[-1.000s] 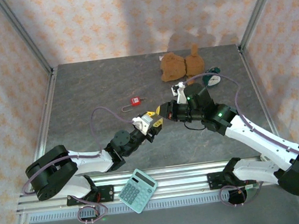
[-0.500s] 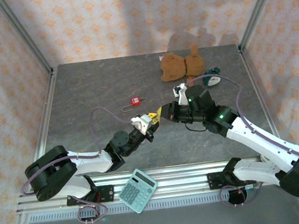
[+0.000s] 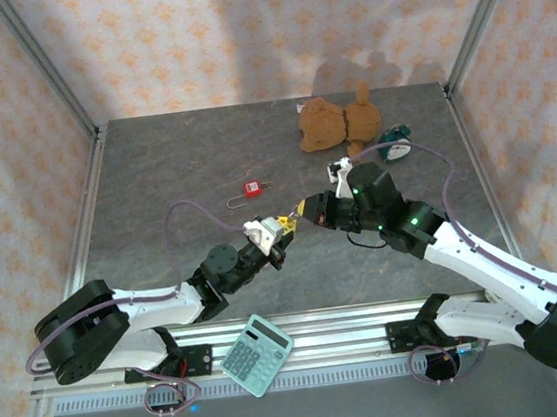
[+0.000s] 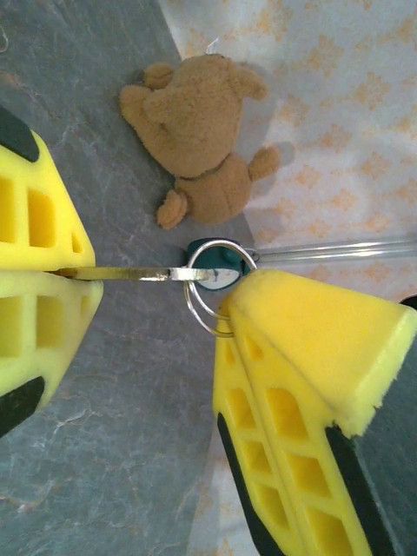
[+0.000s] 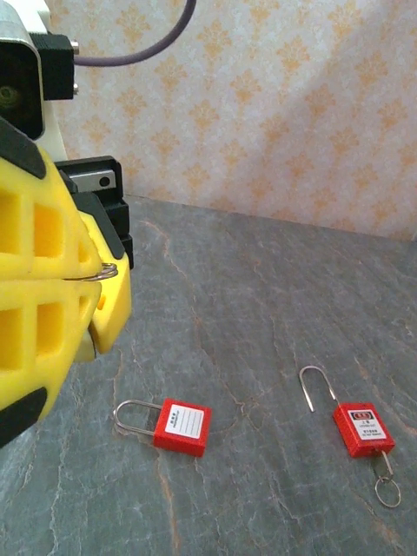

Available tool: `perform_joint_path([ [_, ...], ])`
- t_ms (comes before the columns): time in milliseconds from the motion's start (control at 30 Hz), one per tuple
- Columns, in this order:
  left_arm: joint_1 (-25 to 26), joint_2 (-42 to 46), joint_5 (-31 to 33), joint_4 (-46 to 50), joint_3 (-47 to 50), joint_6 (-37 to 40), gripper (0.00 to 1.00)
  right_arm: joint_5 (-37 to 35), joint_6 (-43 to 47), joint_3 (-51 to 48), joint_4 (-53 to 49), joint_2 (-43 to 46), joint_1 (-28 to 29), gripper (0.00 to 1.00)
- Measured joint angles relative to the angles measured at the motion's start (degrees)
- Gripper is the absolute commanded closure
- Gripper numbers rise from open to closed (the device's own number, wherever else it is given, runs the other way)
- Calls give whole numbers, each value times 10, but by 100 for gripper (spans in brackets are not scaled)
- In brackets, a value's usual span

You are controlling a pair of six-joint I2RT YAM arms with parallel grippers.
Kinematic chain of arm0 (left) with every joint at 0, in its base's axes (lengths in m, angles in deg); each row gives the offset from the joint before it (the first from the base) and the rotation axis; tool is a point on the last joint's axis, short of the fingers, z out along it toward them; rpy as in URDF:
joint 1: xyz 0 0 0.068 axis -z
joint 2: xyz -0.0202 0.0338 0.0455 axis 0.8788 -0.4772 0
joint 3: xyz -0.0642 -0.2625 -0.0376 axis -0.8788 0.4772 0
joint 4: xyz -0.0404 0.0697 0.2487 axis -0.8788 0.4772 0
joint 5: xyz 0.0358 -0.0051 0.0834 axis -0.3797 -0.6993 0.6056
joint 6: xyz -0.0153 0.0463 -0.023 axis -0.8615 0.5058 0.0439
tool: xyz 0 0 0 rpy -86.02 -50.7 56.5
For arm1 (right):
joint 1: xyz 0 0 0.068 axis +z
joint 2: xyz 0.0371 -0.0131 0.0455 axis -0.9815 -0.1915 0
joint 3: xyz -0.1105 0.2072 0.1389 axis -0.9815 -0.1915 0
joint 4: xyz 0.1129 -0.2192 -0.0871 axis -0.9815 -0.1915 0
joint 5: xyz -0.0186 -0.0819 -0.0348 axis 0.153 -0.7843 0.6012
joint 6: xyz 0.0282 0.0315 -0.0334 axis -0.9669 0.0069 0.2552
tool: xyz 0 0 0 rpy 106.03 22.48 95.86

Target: Unlock with the key

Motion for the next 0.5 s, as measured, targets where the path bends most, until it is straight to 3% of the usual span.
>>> perform_joint_path([
  [500,-30,95,-57,239,-33,-15,100,-15,35,-9,-1,-23,2,100],
])
